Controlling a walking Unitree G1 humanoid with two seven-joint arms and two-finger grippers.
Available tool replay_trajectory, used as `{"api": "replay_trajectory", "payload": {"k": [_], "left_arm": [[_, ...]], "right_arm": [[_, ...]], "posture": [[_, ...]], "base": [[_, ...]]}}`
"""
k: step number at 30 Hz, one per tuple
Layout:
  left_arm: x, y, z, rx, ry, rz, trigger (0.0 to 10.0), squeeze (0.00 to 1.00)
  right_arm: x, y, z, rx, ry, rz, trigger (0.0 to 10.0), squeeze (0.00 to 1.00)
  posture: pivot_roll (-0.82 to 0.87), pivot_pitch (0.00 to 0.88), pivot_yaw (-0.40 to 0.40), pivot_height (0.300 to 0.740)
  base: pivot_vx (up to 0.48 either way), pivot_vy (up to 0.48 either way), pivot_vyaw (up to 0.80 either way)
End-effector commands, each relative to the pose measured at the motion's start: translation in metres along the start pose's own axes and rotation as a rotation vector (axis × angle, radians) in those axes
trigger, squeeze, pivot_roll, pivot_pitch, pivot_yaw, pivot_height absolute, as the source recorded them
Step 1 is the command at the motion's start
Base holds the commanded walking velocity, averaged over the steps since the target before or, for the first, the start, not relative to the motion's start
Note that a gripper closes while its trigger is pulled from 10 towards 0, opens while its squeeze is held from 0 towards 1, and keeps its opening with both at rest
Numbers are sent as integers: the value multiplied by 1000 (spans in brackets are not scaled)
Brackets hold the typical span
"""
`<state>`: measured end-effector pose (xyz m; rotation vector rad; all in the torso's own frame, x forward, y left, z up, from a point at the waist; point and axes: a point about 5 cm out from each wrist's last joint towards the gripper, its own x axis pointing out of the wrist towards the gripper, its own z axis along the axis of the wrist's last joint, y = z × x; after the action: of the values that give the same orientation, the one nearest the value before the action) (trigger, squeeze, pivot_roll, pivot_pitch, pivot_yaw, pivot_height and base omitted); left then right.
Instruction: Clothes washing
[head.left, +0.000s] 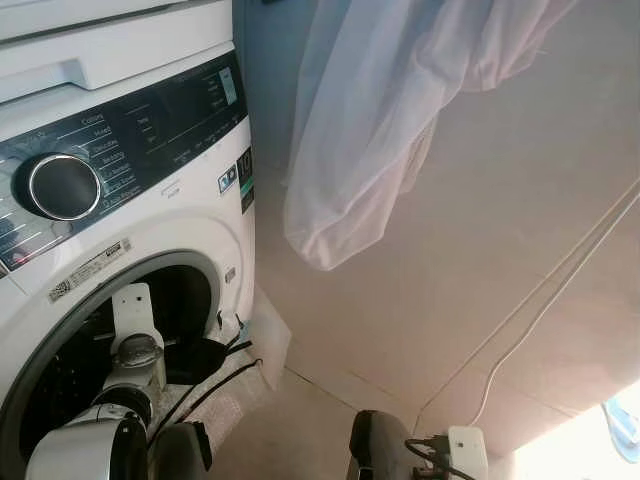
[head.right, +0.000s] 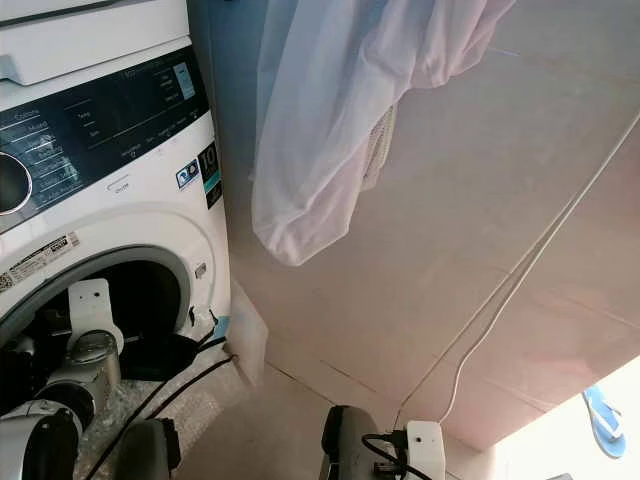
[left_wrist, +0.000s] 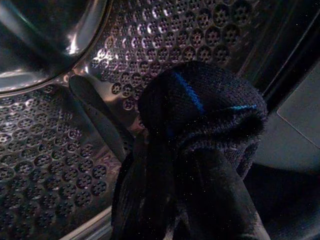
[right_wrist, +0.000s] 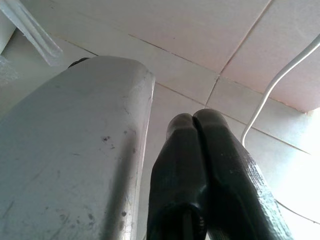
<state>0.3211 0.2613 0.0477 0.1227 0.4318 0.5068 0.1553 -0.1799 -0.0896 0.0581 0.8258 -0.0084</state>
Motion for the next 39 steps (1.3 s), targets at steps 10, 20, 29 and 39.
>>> {"api": "replay_trajectory", "payload": {"k": [10, 20, 29, 39], "left_arm": [[1, -2, 6, -14, -10, -7, 10000, 0], [0, -10, 10, 21, -52, -72, 10000, 0], [-8, -21, 0, 65, -122, -164, 10000, 0], [-8, -19, 0, 69, -127, -143, 10000, 0]], "right_arm": [[-9, 17, -33, -4, 149, 60, 10000, 0], [-9, 17, -33, -3, 148, 60, 10000, 0], [-9, 17, -31, 17, 124, 52, 10000, 0], [-9, 16, -32, 1, 135, 51, 10000, 0]], "posture": [[140, 0, -108, 497], [143, 0, -109, 497], [140, 0, -109, 497], [143, 0, -112, 497]], "base": [[0, 0, 0], [0, 0, 0], [0, 0, 0], [0, 0, 0]]}}
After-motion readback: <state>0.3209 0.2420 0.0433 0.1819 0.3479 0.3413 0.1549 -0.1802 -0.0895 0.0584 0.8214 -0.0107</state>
